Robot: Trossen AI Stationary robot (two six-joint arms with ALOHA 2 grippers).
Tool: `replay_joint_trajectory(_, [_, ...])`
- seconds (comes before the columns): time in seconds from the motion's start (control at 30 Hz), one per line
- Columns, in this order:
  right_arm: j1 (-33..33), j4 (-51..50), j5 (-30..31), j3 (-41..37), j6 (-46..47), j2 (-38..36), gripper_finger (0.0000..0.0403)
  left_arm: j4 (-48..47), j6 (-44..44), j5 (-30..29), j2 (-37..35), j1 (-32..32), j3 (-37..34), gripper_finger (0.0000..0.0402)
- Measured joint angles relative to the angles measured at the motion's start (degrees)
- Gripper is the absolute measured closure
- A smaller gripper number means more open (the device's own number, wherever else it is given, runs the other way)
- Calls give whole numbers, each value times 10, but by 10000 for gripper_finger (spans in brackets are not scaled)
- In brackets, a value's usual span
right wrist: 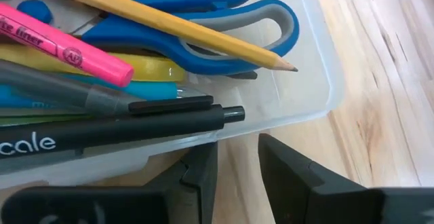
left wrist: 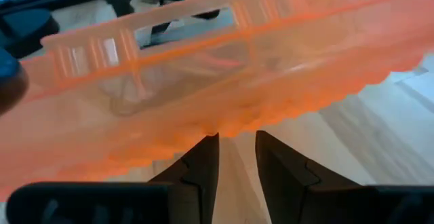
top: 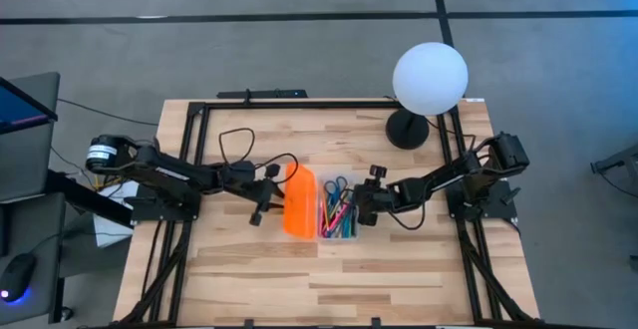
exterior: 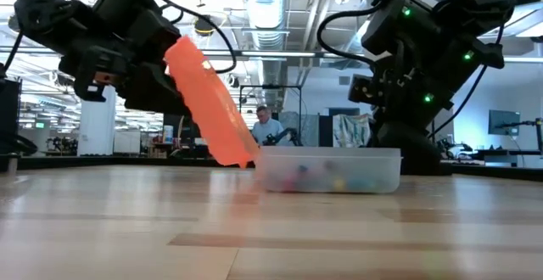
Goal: Pick & place school supplies into a supply box
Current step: Close the supply box
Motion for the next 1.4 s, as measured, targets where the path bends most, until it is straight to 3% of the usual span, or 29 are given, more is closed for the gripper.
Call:
replay_joint_trajectory(0.6, [-17, 53, -27, 0, -16, 0, 301, 2, 16, -12, 0, -42, 46, 308])
replay_joint_trajectory(0.8, [-15, 67, -54, 1, -16, -1, 301, 19, 22, -46, 14, -40, 55, 308])
replay_joint_trajectory(1.07, [-3, 76, -53, 1, -11, -1, 301, 99, 22, -45, 84, -40, 55, 308])
replay_joint_trajectory(1.4, [-3, 11, -5, 1, 31, -5, 301, 102, 22, -47, 90, -40, 55, 308])
